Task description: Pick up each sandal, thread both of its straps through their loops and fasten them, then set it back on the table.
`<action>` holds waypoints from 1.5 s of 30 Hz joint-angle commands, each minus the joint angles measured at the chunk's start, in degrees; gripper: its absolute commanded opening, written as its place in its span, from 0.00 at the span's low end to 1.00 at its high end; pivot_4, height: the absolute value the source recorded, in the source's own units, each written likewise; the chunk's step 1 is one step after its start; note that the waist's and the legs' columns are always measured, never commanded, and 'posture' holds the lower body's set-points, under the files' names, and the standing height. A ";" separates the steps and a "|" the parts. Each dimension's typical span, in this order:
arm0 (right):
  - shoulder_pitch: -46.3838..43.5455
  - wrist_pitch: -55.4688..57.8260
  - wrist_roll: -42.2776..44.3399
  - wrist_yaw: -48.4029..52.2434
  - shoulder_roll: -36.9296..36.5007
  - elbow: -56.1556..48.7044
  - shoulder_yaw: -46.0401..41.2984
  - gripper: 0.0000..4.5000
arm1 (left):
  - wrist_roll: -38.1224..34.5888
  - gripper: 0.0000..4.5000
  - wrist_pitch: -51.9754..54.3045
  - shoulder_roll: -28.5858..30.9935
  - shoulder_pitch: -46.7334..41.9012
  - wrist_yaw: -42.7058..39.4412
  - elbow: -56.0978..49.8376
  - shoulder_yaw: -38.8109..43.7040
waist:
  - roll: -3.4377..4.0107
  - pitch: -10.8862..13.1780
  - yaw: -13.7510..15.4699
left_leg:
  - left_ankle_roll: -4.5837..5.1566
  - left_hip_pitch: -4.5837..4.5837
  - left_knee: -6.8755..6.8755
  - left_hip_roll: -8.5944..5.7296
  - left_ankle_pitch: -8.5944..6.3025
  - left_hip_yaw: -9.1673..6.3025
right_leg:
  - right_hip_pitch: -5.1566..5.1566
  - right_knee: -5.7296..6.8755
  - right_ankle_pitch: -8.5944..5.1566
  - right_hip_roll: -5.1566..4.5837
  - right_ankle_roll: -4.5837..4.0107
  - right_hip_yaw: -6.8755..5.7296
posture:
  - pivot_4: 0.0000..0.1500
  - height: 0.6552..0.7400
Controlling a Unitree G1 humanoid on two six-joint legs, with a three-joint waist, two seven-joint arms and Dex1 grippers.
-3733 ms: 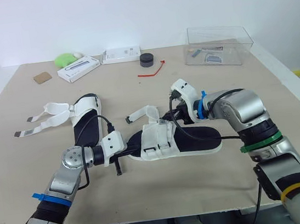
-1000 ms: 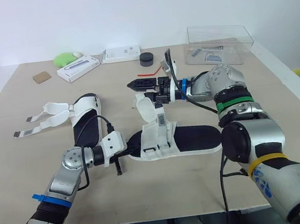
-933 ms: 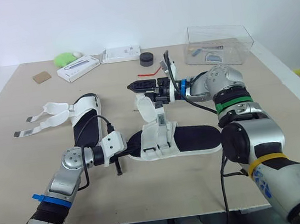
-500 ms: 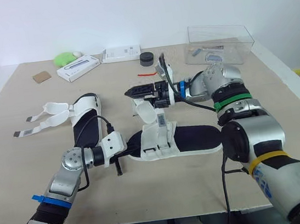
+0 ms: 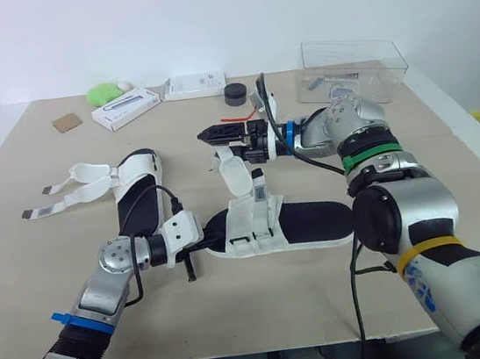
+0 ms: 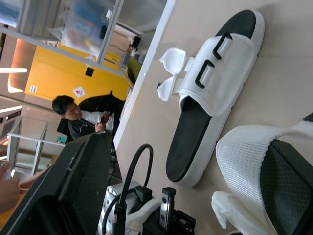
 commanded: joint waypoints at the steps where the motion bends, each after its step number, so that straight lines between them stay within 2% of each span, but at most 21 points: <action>1: -3.49 -1.31 2.30 -1.04 -0.41 0.46 -3.67 0.99 | 3.60 0.00 2.89 0.99 1.64 0.94 2.95 -1.25 | 0.00 0.00 0.00 | 0.00 -0.01 0.00 0.00 0.00 -0.01 | 0.00 -0.02 0.00 0.00 -0.01 -0.01 | 1.00 1.00; 6: -4.12 -2.49 1.92 -2.09 -0.71 0.85 -5.35 0.99 | 3.58 0.00 3.03 1.02 1.67 0.99 2.83 -1.29 | 0.01 0.00 0.00 | 0.00 -0.10 0.00 0.01 0.00 -0.07 | -0.01 -0.11 0.02 0.00 0.00 -0.07 | 1.00 1.00; 9: -2.72 -0.89 1.14 -0.57 -0.44 -1.81 -3.35 0.99 | 3.58 0.00 3.07 0.99 1.51 0.94 3.01 -1.33 | 0.01 0.01 0.00 | 0.00 -0.13 0.00 0.00 0.00 -0.08 | -0.01 -0.16 0.05 0.00 0.01 -0.08 | 1.00 1.00; 11: -1.33 0.91 0.76 0.52 -0.11 -4.03 -1.50 0.88 | 3.61 0.00 3.05 0.96 1.42 0.92 3.13 -1.39 | 0.02 0.01 0.00 | 0.00 -0.15 0.00 0.01 0.00 -0.08 | -0.02 -0.18 0.06 0.00 0.02 -0.08 | 1.00 1.00; 13: 0.47 1.49 0.22 1.18 0.24 -6.60 0.79 0.72 | 3.61 0.00 3.06 0.92 1.36 0.88 3.18 -1.44 | 0.01 0.01 0.00 | 0.00 -0.16 0.00 0.01 0.00 -0.11 | -0.01 -0.19 0.07 0.00 0.01 -0.10 | 1.00 1.00; 19: 4.43 0.36 0.38 1.38 0.72 -13.21 3.99 0.05 | 3.56 0.00 3.05 0.80 1.24 0.73 3.27 -1.64 | 0.04 0.02 0.00 | 0.00 -0.19 0.01 0.01 0.00 -0.12 | -0.01 -0.21 0.09 0.00 0.04 -0.11 | 1.00 1.00; 20: 4.87 -0.63 0.26 1.45 0.69 -14.13 4.37 0.00 | 3.56 0.00 3.05 0.79 1.24 0.73 3.28 -1.65 | 0.04 0.02 0.00 | 0.00 -0.19 0.01 0.01 0.00 -0.12 | -0.02 -0.21 0.09 0.00 0.04 -0.11 | 1.00 1.00; 26: 11.96 -13.65 -3.90 7.79 -1.22 -28.95 13.77 0.00 | 3.53 0.00 3.03 0.76 1.21 0.80 3.35 -1.63 | 0.05 0.03 0.02 | 0.00 -0.20 0.01 0.01 0.00 -0.14 | -0.01 -0.24 0.09 0.02 0.06 -0.16 | 1.00 1.00; 29: 23.66 -39.32 -12.16 14.79 -5.35 -50.87 24.14 0.00 | 3.46 0.00 2.92 0.79 1.17 0.84 3.63 -1.54 | 0.04 0.00 0.28 | 0.00 -0.25 -0.01 0.00 0.00 -0.23 | 0.03 -0.34 0.10 0.02 0.09 -0.26 | 1.00 1.00; 31: 29.18 -53.38 -16.42 16.72 -7.17 -58.06 27.80 0.00 | 3.37 0.00 2.92 0.74 1.11 0.91 3.74 -1.52 | 0.21 0.02 0.13 | -0.01 -0.32 -0.02 -0.01 -0.01 -0.26 | 0.03 -0.41 0.02 0.07 0.20 -0.41 | 1.00 1.00; 36: 35.17 -86.11 -24.86 19.51 -10.64 -58.63 32.84 0.00 | 3.32 0.00 2.75 0.25 0.46 0.85 4.64 -1.49 | 0.25 0.06 0.05 | -0.06 -0.30 0.08 -0.04 -0.01 -0.07 | 0.02 -0.42 0.16 0.06 0.37 -0.38 | 1.00 1.00; 40: 33.31 -112.75 -36.27 16.32 -14.95 -49.37 36.57 0.00 | 3.14 0.00 2.74 -0.15 -0.02 0.59 4.88 -1.72 | 0.24 0.07 0.11 | -0.05 -0.22 0.09 -0.05 0.00 -0.03 | 0.04 -0.43 0.16 0.08 0.33 -0.37 | 1.00 1.00; 45: 29.01 -131.04 -48.19 9.06 -17.38 -39.41 38.67 0.00 | 2.85 0.00 3.02 -0.37 -0.48 0.34 5.05 -1.75 | 0.25 0.07 0.12 | -0.04 -0.13 0.05 -0.04 0.00 0.04 | 0.05 -0.41 0.16 0.11 0.20 -0.24 | 1.00 1.00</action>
